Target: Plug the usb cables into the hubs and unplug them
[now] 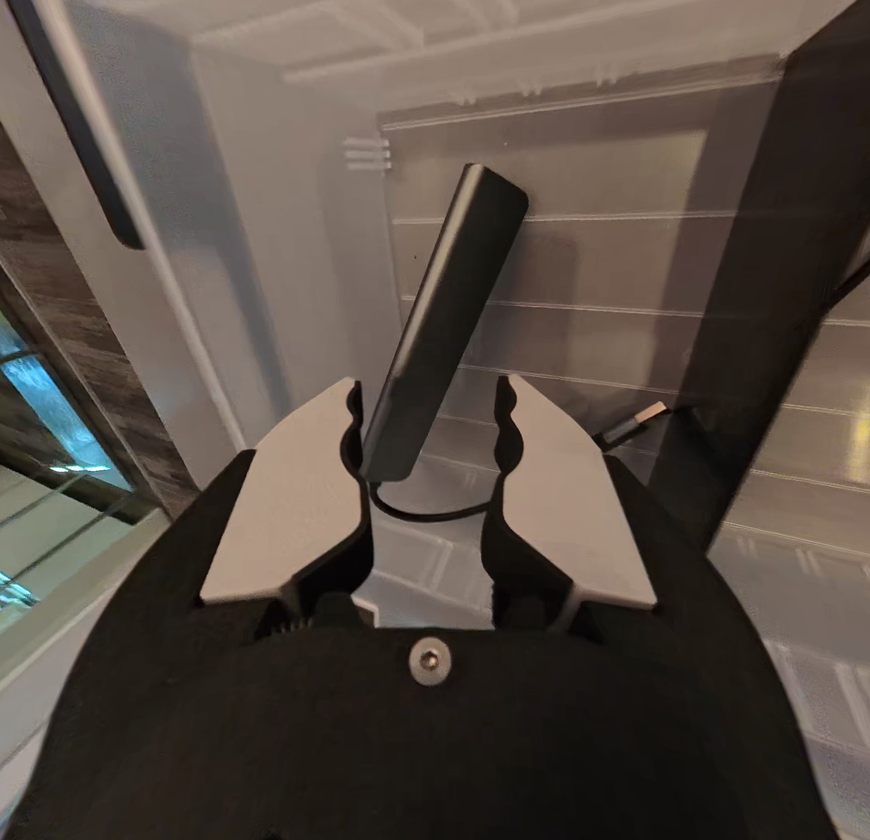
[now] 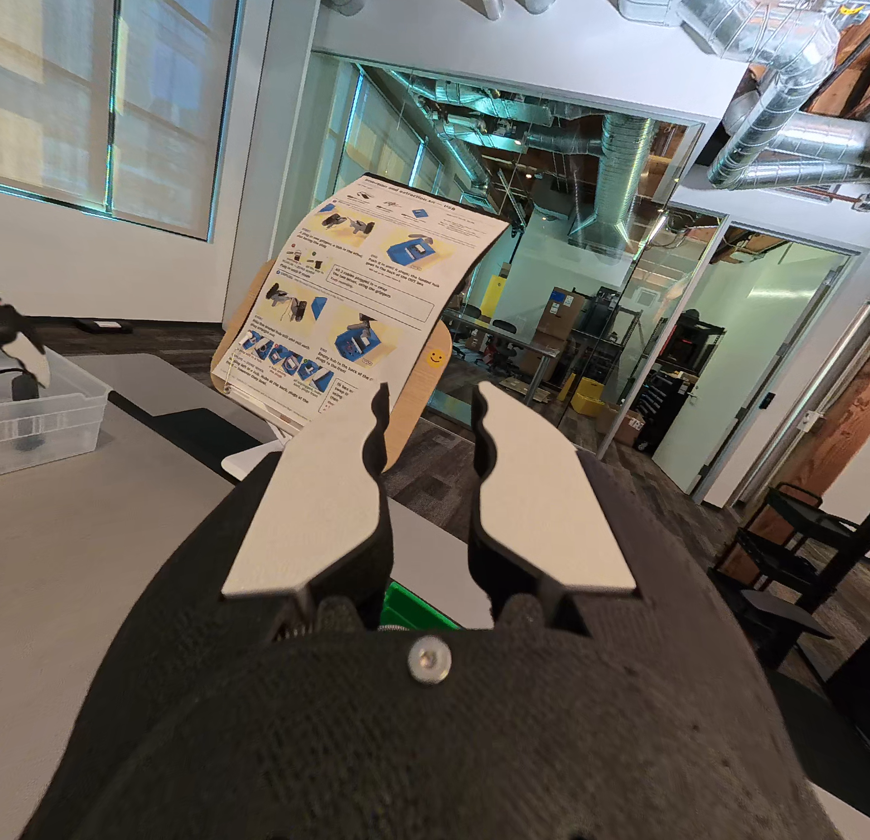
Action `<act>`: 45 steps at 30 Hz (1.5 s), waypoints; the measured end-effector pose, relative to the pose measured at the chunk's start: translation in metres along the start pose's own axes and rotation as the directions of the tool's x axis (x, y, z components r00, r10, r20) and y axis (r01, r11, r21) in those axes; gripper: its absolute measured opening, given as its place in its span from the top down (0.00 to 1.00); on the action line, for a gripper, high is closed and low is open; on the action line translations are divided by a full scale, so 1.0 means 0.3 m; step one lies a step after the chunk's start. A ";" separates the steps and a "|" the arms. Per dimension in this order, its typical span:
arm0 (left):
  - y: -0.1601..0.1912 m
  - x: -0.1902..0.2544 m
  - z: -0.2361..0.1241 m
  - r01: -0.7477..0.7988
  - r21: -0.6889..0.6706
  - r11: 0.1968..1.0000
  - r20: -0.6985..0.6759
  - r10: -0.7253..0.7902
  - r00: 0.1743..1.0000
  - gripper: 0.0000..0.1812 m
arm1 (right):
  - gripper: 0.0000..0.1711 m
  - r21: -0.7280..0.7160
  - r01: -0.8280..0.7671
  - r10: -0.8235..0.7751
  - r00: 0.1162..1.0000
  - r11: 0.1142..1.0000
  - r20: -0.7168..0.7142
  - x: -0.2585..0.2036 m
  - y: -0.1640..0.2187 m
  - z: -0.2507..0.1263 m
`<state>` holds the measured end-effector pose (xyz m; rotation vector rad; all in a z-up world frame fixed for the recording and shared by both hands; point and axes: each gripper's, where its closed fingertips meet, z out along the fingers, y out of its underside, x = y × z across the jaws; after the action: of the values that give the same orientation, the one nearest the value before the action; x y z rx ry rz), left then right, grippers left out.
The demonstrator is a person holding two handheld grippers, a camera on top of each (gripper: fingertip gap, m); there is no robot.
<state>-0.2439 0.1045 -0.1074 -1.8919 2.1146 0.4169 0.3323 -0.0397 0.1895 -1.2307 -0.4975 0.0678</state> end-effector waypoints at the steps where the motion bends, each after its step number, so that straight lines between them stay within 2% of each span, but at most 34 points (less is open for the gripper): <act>1: 0.001 0.000 0.019 -0.037 -0.018 0.999 0.003 0.037 0.999 0.69 | 0.80 0.002 -0.001 0.001 1.000 1.000 0.005 -0.004 -0.002 0.002; 7: 0.038 0.008 0.115 -0.165 -0.104 0.981 -0.012 0.164 0.986 0.73 | 0.81 -0.026 -0.004 0.004 1.000 1.000 0.028 -0.022 0.022 0.028; 10: 0.044 -0.005 0.139 -0.179 -0.119 0.976 0.023 0.183 0.983 0.81 | 0.81 -0.056 0.010 -0.008 0.999 0.998 0.033 -0.028 0.041 0.039; 16: 0.053 -0.040 0.085 -0.120 -0.165 0.979 0.108 0.139 0.984 0.82 | 0.81 -0.059 0.011 -0.008 0.999 0.998 0.047 -0.027 0.049 0.037; 20: 0.037 -0.124 -0.094 0.010 -0.132 0.991 0.234 0.021 0.972 0.82 | 0.82 -0.022 -0.021 0.022 0.999 1.000 0.044 -0.009 0.033 0.018; 25: -0.018 -0.252 -0.471 0.071 -0.106 0.992 0.430 -0.019 0.903 0.82 | 0.83 0.011 -0.038 0.038 0.999 0.999 0.037 0.007 0.011 -0.007; 28: -0.123 -0.291 -0.705 0.079 -0.068 0.995 0.491 -0.035 0.871 0.82 | 0.83 0.039 -0.039 0.038 0.999 0.998 0.037 0.010 -0.013 -0.027; 31: -0.314 -0.247 -0.829 0.081 0.030 0.996 0.423 -0.087 0.902 0.82 | 0.85 0.064 -0.058 0.055 0.997 0.996 0.051 0.010 -0.037 -0.052; 34: -0.574 -0.088 -0.773 0.033 0.164 0.986 0.207 -0.067 0.976 0.82 | 0.85 0.080 -0.083 0.076 0.994 0.993 0.083 0.008 -0.051 -0.080; 37: -0.800 0.082 -0.606 -0.010 0.265 0.964 0.032 0.002 0.999 0.82 | 0.85 0.089 -0.110 0.100 0.990 0.990 0.100 0.013 -0.056 -0.103; 41: -0.977 0.237 -0.344 -0.029 0.255 0.966 -0.145 0.068 0.987 0.82 | 0.86 0.070 -0.119 0.111 0.989 0.990 0.099 0.029 -0.039 -0.125; 45: -1.094 0.303 -0.175 -0.023 0.220 0.975 -0.256 0.081 0.963 0.82 | 0.86 0.057 -0.236 0.224 0.961 0.970 0.159 0.032 -0.036 -0.148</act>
<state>0.0717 -0.0333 -0.1048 -1.8546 2.2720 -0.0599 0.3562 -0.0796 0.1918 -1.2096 -0.4770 0.3776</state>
